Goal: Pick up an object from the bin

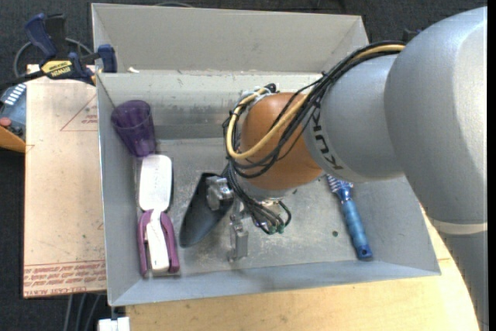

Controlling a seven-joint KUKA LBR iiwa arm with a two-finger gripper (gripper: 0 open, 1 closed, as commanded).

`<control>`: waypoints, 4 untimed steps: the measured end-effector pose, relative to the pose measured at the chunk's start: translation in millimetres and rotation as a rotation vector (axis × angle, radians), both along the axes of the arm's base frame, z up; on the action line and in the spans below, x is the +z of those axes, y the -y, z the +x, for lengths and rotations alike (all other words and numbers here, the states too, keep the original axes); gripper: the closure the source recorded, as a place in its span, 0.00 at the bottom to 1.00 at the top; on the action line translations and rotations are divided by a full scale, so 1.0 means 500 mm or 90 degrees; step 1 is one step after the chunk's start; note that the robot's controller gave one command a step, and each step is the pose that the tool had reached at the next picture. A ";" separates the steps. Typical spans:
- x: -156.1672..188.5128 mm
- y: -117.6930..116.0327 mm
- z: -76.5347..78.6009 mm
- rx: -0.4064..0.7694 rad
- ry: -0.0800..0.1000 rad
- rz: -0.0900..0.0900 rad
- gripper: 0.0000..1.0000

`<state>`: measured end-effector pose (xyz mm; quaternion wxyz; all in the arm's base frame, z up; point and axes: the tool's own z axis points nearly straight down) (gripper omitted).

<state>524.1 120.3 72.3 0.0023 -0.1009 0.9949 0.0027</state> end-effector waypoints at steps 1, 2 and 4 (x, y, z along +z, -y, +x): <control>0.018 -0.002 -0.037 0.040 0.001 -0.001 0.00; 0.194 -0.029 0.030 0.076 0.000 -0.001 0.00; 0.023 -0.072 0.040 -0.081 0.005 0.002 1.00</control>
Offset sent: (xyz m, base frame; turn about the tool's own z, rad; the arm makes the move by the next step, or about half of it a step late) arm 0.0476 0.0270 0.1872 -0.1776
